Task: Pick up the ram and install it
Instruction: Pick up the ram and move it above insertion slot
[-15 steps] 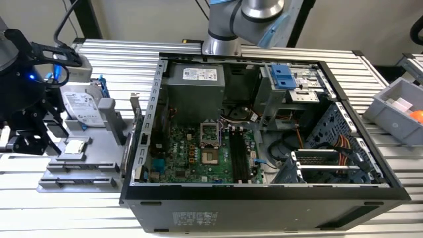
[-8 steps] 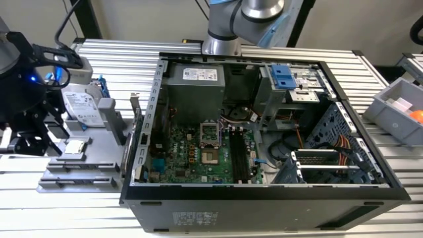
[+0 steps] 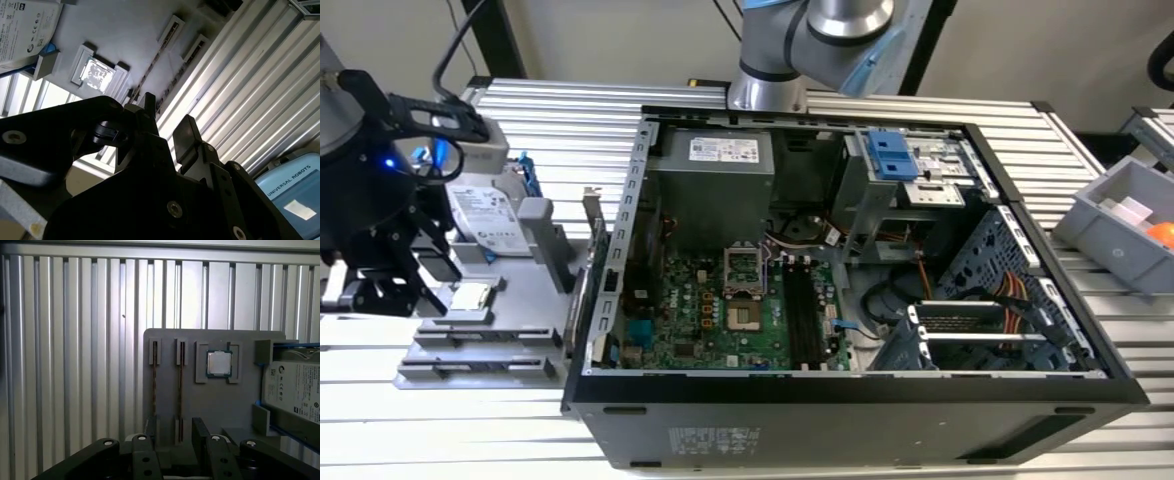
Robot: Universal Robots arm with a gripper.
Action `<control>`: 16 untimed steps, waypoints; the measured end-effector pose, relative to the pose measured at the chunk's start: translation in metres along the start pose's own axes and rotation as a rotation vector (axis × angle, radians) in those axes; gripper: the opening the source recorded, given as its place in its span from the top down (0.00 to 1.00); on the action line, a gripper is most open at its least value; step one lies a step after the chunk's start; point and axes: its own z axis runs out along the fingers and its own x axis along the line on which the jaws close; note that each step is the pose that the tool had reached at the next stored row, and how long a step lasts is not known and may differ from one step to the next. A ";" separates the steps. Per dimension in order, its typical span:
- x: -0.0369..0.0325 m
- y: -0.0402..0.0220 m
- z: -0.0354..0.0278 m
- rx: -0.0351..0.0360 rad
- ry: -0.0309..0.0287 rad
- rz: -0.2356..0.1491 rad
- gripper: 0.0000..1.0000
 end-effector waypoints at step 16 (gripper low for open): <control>0.0004 -0.0001 0.0108 0.0001 0.0031 0.000 0.00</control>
